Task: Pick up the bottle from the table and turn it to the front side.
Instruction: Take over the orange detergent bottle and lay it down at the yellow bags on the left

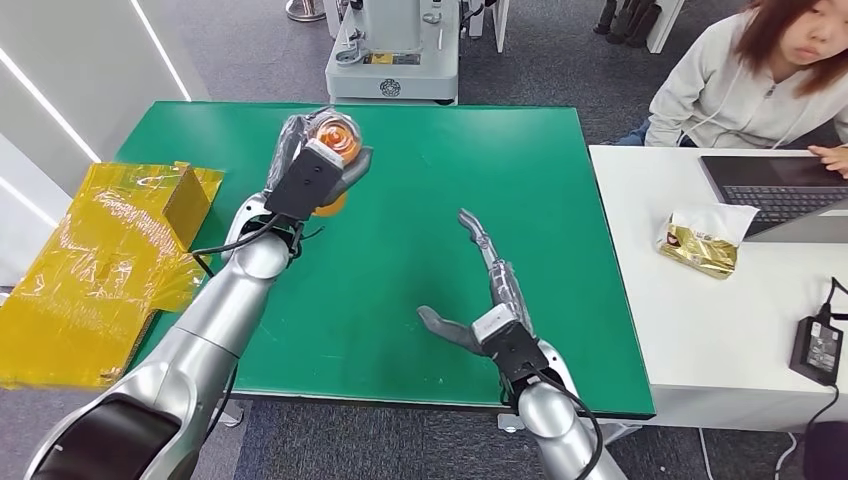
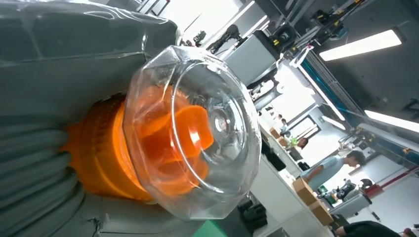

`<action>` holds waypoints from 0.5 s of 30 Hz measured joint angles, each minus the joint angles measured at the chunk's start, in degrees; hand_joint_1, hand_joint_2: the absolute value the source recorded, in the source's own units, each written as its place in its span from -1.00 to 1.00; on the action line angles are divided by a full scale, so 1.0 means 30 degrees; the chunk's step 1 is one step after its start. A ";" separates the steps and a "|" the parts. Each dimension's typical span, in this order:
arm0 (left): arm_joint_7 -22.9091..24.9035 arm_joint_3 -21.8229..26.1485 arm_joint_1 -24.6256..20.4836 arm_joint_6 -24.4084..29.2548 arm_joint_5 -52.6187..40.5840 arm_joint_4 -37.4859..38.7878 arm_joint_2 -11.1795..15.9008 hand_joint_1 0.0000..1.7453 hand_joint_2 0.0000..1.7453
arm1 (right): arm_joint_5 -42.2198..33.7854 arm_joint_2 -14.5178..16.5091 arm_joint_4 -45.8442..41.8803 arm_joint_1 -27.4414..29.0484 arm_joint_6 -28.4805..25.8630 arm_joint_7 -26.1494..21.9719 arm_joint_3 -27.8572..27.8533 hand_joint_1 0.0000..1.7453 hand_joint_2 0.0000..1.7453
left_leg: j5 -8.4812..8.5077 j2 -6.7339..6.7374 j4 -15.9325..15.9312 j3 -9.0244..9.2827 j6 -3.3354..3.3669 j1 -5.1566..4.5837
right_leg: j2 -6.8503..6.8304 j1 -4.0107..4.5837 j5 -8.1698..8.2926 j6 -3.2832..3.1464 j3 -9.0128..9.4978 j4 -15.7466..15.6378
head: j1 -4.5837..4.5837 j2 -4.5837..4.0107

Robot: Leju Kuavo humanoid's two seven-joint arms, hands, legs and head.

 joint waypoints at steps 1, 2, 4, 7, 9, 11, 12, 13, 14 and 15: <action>0.0005 0.0000 -0.0031 0.0004 -0.0051 -0.0016 0.0027 1.00 1.00 | 0.0029 -0.0051 -0.0173 0.0040 0.0000 0.0031 0.0053 -1.00 1.00 | 0.0000 0.0000 0.0000 0.0000 0.0000 0.0000 | 0.0000 0.0000 0.0001 0.0000 0.0000 0.0000 | 0.0000 0.0000; 0.0009 0.0000 -0.0049 0.0012 -0.0101 -0.0022 0.0051 1.00 1.00 | 0.0047 -0.0096 -0.0320 0.0071 0.0000 0.0060 0.0104 -1.00 1.00 | 0.0000 0.0000 0.0001 0.0001 0.0000 0.0000 | 0.0000 0.0000 0.0001 0.0000 0.0000 0.0000 | 0.0000 0.0000; 0.0060 -0.0005 -0.0062 0.0464 -0.0735 -0.0022 0.0093 1.00 1.00 | 0.0034 -0.0168 -0.0561 0.0120 0.0000 0.0093 0.0193 -1.00 1.00 | 0.0001 0.0001 0.0002 0.0001 0.0000 0.0000 | 0.0001 0.0000 0.0003 -0.0002 -0.0001 0.0000 | 0.0000 0.0000; 0.0644 -0.0205 -0.0230 0.2659 -0.3946 -0.0018 0.0207 1.00 1.00 | 0.0011 -0.0286 -0.0985 0.0232 0.0000 0.0118 0.0335 -1.00 1.00 | 0.0001 0.0002 0.0002 0.0000 0.0000 0.0001 | 0.0004 0.0001 0.0006 -0.0006 -0.0006 0.0001 | 0.0002 0.0000; 0.1535 -0.0594 -0.0514 0.4244 -0.6698 0.0013 0.0386 1.00 1.00 | 0.0011 -0.0377 -0.1364 0.0318 -0.0004 0.0120 0.0457 -1.00 1.00 | 0.0001 0.0001 0.0001 -0.0002 0.0000 0.0002 | 0.0003 0.0001 0.0005 -0.0006 -0.0007 0.0002 | 0.0002 0.0000; 0.2742 -0.1120 -0.0795 0.5651 -0.9570 0.0106 0.0629 1.00 1.00 | 0.0011 -0.0497 -0.1769 0.0370 -0.0013 0.0129 0.0608 -1.00 1.00 | 0.0000 0.0004 -0.0001 -0.0002 0.0000 0.0002 | 0.0005 0.0002 0.0005 -0.0007 -0.0007 0.0002 | 0.0000 0.0000; 0.3392 -0.1397 -0.0888 0.6299 -1.1022 0.0182 0.0776 1.00 1.00 | 0.0011 -0.0568 -0.1953 0.0386 -0.0020 0.0140 0.0678 -1.00 1.00 | 0.0000 0.0007 -0.0002 -0.0001 0.0000 0.0002 | 0.0007 0.0001 0.0005 -0.0007 -0.0006 0.0002 | 0.0000 0.0000; 0.4026 -0.1646 -0.0947 0.6883 -1.2431 0.0281 0.0941 1.00 1.00 | 0.0011 -0.0645 -0.2113 0.0394 -0.0033 0.0159 0.0734 -1.00 1.00 | 0.0000 0.0010 -0.0003 0.0000 0.0000 0.0002 | 0.0011 0.0001 0.0005 -0.0007 -0.0006 0.0002 | 0.0000 0.0000; 0.4616 -0.1835 -0.0976 0.7369 -1.3755 0.0401 0.1101 1.00 1.00 | 0.0005 -0.0726 -0.2244 0.0400 -0.0051 0.0180 0.0781 -1.00 1.00 | 0.0000 0.0011 -0.0004 0.0000 0.0000 0.0001 | 0.0013 0.0001 0.0005 -0.0007 -0.0006 0.0002 | 0.0002 0.0000; 0.5108 -0.1947 -0.0984 0.7712 -1.4884 0.0536 0.1263 1.00 1.00 | -0.0009 -0.0810 -0.2333 0.0402 -0.0087 0.0195 0.0820 -1.00 1.00 | 0.0000 0.0012 -0.0004 0.0000 -0.0001 0.0002 | 0.0014 0.0001 0.0005 -0.0007 -0.0006 0.0002 | 0.0002 0.0000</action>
